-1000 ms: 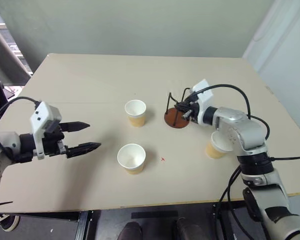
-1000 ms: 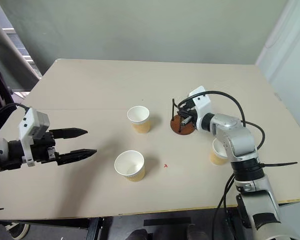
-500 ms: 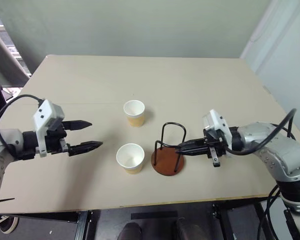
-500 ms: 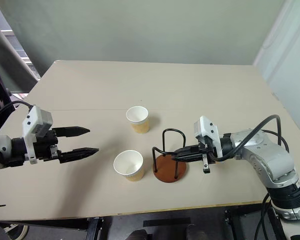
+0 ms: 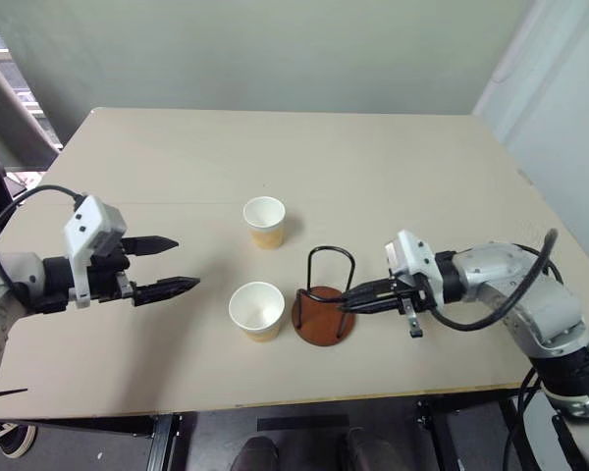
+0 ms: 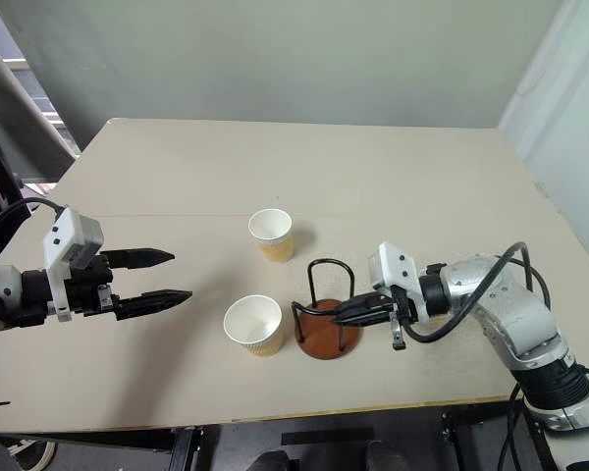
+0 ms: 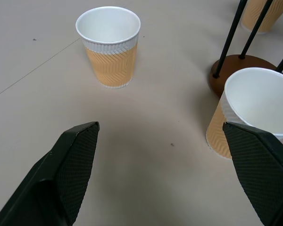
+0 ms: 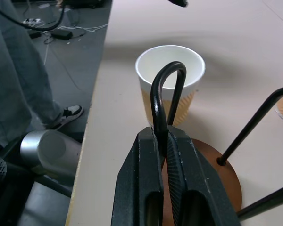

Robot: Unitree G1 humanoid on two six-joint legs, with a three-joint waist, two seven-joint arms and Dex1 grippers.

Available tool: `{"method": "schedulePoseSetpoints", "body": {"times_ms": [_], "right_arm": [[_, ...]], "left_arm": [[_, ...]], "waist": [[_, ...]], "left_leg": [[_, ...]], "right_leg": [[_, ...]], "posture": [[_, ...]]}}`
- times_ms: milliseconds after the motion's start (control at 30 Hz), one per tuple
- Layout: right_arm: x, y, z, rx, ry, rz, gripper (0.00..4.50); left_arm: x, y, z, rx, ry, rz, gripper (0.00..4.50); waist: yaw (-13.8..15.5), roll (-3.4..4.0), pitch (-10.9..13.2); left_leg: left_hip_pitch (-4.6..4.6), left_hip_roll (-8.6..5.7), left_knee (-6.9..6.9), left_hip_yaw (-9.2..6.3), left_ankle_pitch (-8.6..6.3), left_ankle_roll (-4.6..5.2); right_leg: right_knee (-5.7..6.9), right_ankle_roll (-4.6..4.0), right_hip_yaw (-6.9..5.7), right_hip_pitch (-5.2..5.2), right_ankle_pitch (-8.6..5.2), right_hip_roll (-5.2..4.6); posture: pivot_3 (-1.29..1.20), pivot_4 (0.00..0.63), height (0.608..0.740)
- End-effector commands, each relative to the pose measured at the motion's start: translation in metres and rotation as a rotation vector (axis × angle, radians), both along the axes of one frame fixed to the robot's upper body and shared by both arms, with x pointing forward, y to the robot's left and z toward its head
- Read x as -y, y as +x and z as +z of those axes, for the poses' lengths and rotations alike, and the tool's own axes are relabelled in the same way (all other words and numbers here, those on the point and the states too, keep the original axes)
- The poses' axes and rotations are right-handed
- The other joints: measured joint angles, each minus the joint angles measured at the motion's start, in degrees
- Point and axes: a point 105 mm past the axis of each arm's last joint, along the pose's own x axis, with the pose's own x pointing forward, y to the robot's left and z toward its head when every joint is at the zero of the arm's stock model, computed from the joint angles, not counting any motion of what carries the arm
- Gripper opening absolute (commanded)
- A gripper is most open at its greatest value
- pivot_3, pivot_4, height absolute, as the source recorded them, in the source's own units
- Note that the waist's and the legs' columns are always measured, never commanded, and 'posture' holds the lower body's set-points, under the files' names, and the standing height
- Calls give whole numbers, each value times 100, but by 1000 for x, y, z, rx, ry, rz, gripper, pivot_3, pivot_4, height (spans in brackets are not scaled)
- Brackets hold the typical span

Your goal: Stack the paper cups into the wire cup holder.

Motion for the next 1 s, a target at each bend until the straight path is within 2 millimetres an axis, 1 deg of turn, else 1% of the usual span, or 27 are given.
{"method": "schedulePoseSetpoints", "body": {"times_ms": [33, 233, 300, 333, 400, 433, 600, 667, 733, 833, 933, 1000], "right_arm": [[-3, -4, 5, 38, -2, 48, 48], [-3, -2, 6, 65, -15, 41, 48], [-3, -3, 7, 54, -16, 46, 566], [-3, -4, 8, 48, -18, 50, 754], [-3, -4, 8, 49, -21, 50, 1430], [-3, -3, 8, 52, -25, 48, 1910], [1, -2, 8, 74, -44, 39, 3657], [6, -1, 20, 97, -24, 28, 4360], [12, -1, 40, 83, 38, 8, 4360], [30, -2, 68, 85, 123, -48, 4360], [47, -6, 81, 65, 153, -98, 4360], [59, -4, 78, 62, 113, -160, 4360]], "left_arm": [[0, -1, 10, 41, 10, -12, 4500], [-1, -2, 9, 34, 12, -9, 4500], [-1, -2, 9, 34, 11, -9, 4500], [-1, -2, 9, 34, 11, -9, 4500], [-1, -2, 9, 34, 11, -9, 4500], [-1, -2, 9, 35, 11, -10, 4500], [-1, -2, 9, 35, 9, -15, 4500], [0, -4, 13, 44, -1, -30, 4500], [0, -5, 18, 56, -11, -43, 4500], [0, -8, 22, 62, -26, -57, 4500], [1, -9, 22, 59, -28, -63, 4500], [2, -8, 21, 57, -30, -66, 4500]], "waist": [[0, 0, 0], [2, 0, 0], [2, 0, 0], [2, 0, 0], [3, 0, 0], [5, 0, 0], [7, 0, 0], [11, 0, 0], [14, 0, 0], [24, 0, 0], [62, 0, 0], [95, -1, 0]], "left_leg": [[0, 0, 0, 0, 0, 0], [0, 0, 0, 0, 0, 0], [0, 0, 0, 0, 0, 0], [0, 0, 0, 1, 0, 0], [0, 0, 0, 1, 0, 0], [0, 0, 0, 0, 0, 0], [0, 0, 0, 0, 0, 0], [0, 0, 0, 0, 0, 0], [-2, -1, 0, 1, 0, 0], [-2, -7, 0, 4, 0, 0], [-2, -7, -2, 4, 0, -1], [0, -6, -4, 2, 0, -1]], "right_leg": [[0, 0, 0, 0, 0, 0], [0, 0, 0, 0, 0, -1], [0, 0, 0, 0, 0, 0], [0, 0, 0, 0, 0, 0], [0, 0, 0, 0, 0, 0], [0, 0, 0, 0, 0, 0], [0, 0, 0, 0, 0, -1], [0, 0, 0, 0, 0, -1], [0, 0, 1, 0, 0, -1], [-1, -1, 2, 0, -1, 0], [-5, -4, 3, 1, -2, 2], [-6, -7, 5, 3, -4, 2]], "posture": [[0, 150, 740], [0, 150, 740], [0, 150, 740], [0, 150, 740], [0, 150, 740], [0, 150, 740], [0, 150, 740], [0, 150, 740], [0, 150, 740], [0, 150, 740], [0, 150, 740], [0, 150, 740]]}}
